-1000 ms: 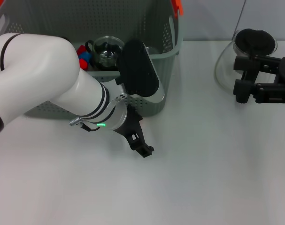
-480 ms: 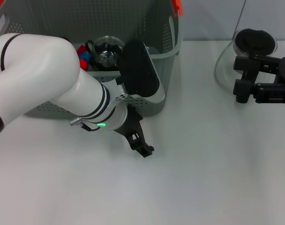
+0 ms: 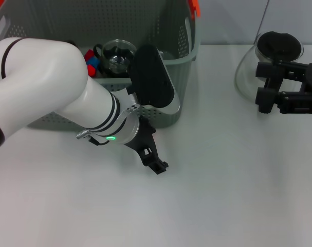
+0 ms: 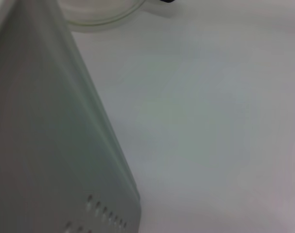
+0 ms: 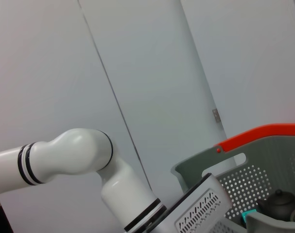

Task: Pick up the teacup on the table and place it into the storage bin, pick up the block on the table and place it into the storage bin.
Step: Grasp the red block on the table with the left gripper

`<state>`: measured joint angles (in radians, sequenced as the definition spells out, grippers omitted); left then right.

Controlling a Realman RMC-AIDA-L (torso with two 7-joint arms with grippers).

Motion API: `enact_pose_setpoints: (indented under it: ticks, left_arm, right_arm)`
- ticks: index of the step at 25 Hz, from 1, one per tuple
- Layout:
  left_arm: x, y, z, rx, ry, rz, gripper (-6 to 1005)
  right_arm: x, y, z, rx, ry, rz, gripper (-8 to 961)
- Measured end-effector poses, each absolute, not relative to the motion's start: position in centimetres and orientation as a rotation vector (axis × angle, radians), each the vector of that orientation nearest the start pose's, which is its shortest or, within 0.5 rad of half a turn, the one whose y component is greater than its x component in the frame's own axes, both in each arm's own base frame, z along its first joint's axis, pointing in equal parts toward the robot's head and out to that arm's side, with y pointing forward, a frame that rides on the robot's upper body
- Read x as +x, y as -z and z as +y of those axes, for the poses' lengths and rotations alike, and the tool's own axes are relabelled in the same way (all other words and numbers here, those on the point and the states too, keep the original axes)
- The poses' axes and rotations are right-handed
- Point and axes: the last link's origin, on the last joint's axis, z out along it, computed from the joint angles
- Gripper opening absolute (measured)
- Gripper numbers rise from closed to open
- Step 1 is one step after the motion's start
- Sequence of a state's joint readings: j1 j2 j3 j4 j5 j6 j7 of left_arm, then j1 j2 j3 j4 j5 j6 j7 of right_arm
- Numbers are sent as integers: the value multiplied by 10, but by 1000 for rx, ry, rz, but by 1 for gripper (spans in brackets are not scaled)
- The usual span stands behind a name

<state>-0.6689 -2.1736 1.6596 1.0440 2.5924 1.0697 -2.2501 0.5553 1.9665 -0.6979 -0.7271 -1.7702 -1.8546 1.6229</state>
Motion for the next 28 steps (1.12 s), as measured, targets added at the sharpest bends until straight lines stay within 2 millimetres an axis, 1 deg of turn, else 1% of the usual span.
enact_pose_setpoints:
  ticks: [13,19,24,28]
  left_arm:
    - [-166,105,355,-2787,-545,-268,950]
    - [-156,95,349,-2816,-517,-259,950]
    - [-145,86,346,-2848,-449,-260,949]
    - [-147,82,348,-2849,-423,-279,949]
  right_arm:
    - [223,-71,330,-2799,-1057,630,944]
    - [224,-71,330,-2798,-1057,626,944]
    - [224,-73,330,-2792,-1063,621,944]
    - [224,-74,330,-2794,-1064,617,944]
